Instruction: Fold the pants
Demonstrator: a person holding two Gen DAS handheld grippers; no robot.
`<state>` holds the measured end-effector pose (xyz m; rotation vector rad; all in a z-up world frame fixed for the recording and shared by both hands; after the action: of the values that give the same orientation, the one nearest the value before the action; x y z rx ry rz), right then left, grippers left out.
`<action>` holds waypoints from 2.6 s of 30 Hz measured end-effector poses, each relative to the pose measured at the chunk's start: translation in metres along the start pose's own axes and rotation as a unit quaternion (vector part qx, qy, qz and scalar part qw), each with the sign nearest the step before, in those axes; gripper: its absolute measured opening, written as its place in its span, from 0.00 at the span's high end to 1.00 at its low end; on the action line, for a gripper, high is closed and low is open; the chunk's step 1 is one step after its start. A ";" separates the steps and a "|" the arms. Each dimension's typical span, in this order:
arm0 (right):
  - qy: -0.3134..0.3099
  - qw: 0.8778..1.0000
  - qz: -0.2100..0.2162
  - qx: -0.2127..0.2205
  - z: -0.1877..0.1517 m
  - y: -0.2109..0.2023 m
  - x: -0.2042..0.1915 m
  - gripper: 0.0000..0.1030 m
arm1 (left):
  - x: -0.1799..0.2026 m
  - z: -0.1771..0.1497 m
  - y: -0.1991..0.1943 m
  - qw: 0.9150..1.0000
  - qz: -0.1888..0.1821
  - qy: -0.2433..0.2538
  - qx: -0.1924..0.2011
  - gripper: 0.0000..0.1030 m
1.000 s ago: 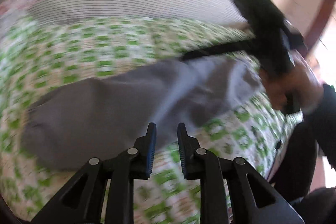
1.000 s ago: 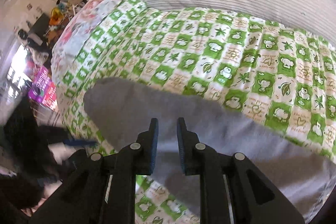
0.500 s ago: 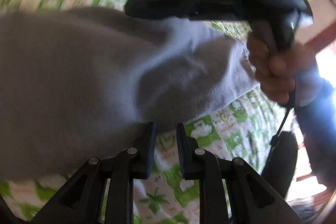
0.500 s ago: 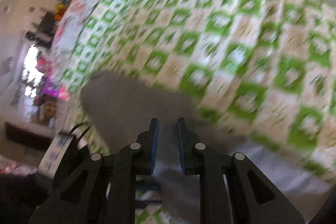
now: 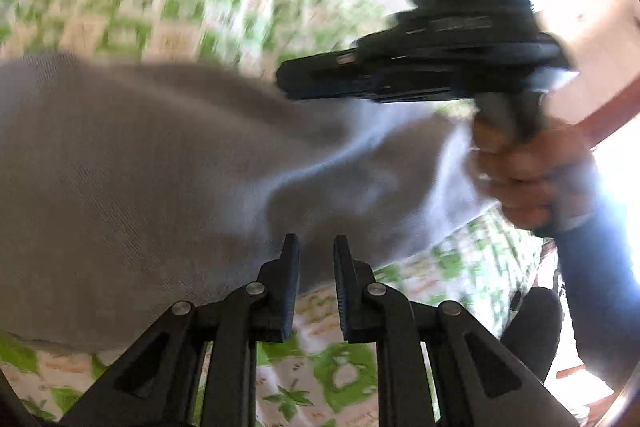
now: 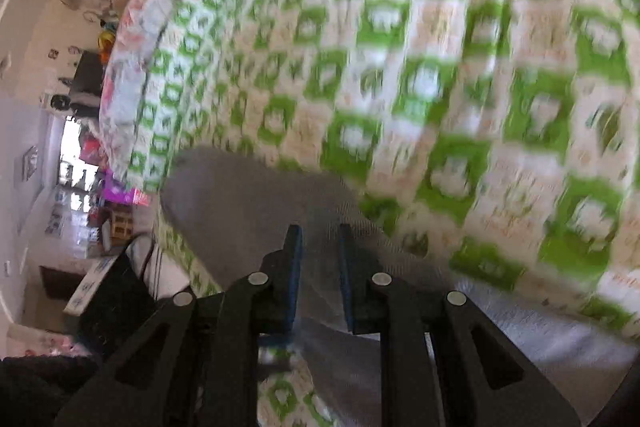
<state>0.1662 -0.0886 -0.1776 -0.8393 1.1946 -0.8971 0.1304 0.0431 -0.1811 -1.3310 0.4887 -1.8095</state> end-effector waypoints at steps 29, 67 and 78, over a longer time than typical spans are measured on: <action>-0.008 0.994 -0.062 0.094 0.047 0.031 -0.004 0.81 | 0.000 -0.015 0.008 0.999 0.002 -0.035 0.014 0.88; 0.049 0.981 -0.029 0.183 -0.102 -0.044 -0.029 0.69 | -0.027 0.018 -0.129 0.983 0.160 0.018 0.090 0.69; 0.231 0.916 -0.084 0.318 -0.201 -0.172 0.080 0.56 | 0.111 0.069 -0.007 0.979 0.061 0.195 -0.012 0.58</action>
<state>-0.0427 -0.2462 -0.0882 -0.1966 1.1233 -1.5785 0.1795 -0.0306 -0.0841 -0.9367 0.7864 -1.9704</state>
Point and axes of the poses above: each gripper's, at about its wrist camera, not at the fingertips, and y roughly the way its jaws point, x to its right, z to its top, the point moved 9 cm from there along y, roughly the way its jaws point, and after that the axes turned 5 degrees about -z, right-handed, at the moved point
